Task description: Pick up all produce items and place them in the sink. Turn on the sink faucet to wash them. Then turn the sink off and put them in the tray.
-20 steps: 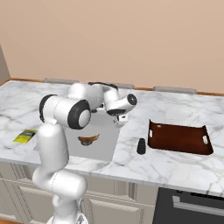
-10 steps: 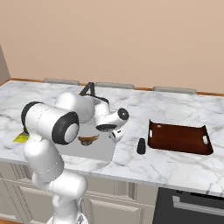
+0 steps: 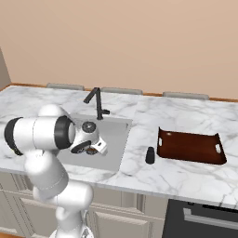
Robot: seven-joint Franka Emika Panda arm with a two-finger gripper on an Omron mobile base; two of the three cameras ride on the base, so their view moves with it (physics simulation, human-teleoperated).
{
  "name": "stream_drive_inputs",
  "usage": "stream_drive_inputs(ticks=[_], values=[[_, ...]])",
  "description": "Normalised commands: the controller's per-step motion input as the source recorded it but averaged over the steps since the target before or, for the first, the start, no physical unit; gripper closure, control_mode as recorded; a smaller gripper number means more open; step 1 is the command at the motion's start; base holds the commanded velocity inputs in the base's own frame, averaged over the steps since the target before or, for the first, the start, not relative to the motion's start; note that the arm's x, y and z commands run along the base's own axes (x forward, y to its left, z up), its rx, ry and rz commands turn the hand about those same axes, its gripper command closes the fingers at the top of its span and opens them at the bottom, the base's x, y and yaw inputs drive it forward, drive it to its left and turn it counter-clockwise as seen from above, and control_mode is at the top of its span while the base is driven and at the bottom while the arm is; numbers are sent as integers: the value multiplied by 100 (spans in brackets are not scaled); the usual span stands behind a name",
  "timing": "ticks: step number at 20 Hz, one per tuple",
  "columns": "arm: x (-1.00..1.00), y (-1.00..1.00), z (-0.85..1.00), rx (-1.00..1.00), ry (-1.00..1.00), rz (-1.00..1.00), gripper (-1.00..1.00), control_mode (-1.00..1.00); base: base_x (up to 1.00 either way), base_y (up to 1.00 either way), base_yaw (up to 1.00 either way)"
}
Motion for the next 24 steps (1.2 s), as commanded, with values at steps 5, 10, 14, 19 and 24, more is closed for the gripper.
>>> stream_drive_inputs(ticks=[5, 10, 14, 19, 24], values=[[4, 57, -39, -16, 0, 0, -100, -100, 0, 0, 0], [35, 7, 11, 0, 0, -7, -100, -100, 0, 0, 0], [52, 0, 47, 2, 0, -11, -100, -100, 0, 0, 0], [35, 10, 58, 6, 0, -10, -100, -100, 0, 0, 0], [30, 34, 43, 5, 17, -6, -100, -100, 0, 0, 0]])
